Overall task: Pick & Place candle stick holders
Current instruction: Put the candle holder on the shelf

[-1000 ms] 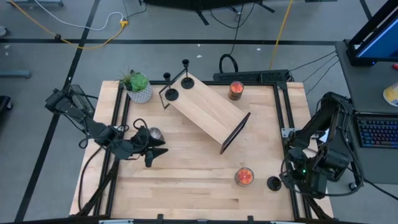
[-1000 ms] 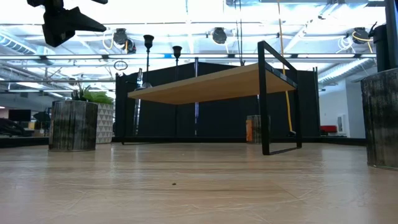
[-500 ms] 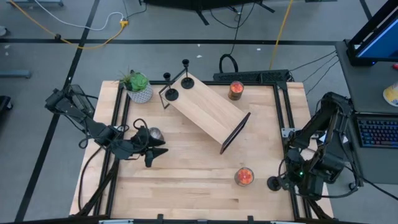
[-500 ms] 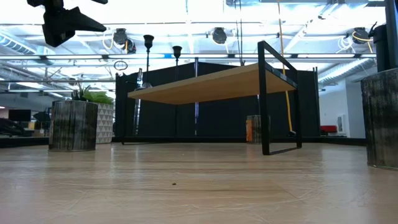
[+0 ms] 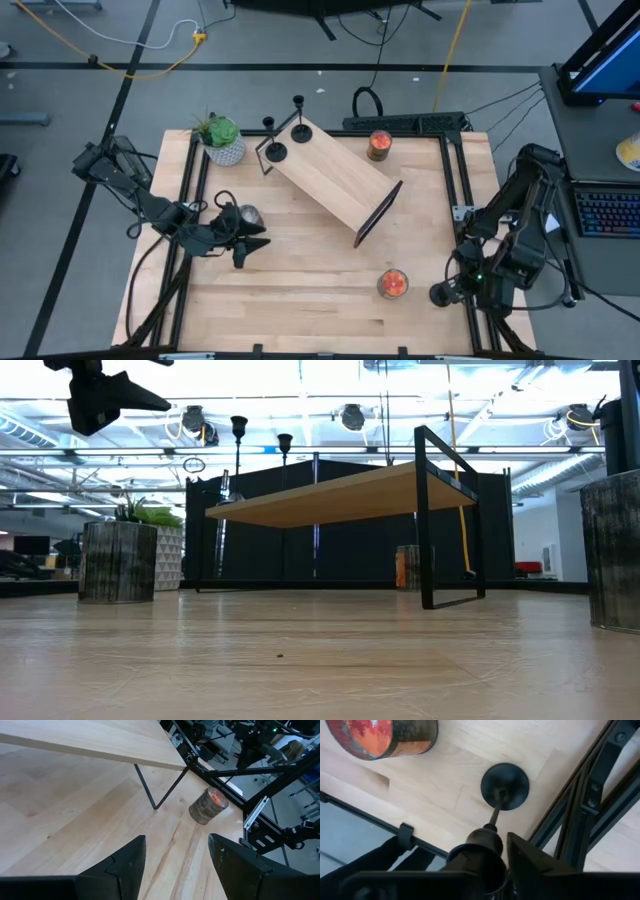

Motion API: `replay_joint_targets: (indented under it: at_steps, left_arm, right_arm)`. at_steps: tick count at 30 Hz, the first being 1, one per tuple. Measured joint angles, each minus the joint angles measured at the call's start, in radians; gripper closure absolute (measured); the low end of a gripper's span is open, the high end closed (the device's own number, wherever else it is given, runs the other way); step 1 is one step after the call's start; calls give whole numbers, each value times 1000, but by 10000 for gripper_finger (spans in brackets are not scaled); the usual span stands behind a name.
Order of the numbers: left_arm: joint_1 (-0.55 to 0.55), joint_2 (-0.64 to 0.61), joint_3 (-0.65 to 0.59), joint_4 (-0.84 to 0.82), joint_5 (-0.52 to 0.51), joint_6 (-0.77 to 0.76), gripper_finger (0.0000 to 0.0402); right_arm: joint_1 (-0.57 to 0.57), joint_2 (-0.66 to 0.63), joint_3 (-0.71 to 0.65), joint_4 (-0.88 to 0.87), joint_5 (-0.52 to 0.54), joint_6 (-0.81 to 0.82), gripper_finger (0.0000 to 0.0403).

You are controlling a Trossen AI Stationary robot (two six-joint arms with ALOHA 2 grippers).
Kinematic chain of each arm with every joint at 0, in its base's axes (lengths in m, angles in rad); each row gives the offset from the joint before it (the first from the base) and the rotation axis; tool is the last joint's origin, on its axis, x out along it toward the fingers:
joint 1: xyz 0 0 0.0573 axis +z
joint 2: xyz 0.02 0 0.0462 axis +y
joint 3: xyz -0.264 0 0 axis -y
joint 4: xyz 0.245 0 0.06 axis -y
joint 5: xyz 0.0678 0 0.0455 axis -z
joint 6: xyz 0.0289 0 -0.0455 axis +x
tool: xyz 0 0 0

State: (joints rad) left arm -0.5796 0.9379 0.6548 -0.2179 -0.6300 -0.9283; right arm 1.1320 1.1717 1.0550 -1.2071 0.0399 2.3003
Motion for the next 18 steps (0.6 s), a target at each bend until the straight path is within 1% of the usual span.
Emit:
replay_joint_targets:
  at_steps: [3, 4, 10, 14, 18]
  left_arm:
    - [0, 0, 0, 3, 0, 0, 176]
    - [0, 0, 0, 3, 0, 0, 176]
    - [0, 0, 0, 3, 0, 0, 176]
    - [0, 0, 0, 3, 0, 0, 176]
    - [0, 0, 0, 3, 0, 5, 176]
  right_arm:
    - [0, -14, -16, -8, 11, 4, 381]
    - [0, -17, -21, -11, 18, 7, 387]
    - [0, -21, -26, -20, 27, 5, 387]
    - [-1, -21, -26, -23, 30, -26, 390]
    - [-12, -20, 7, -53, 29, -52, 390]
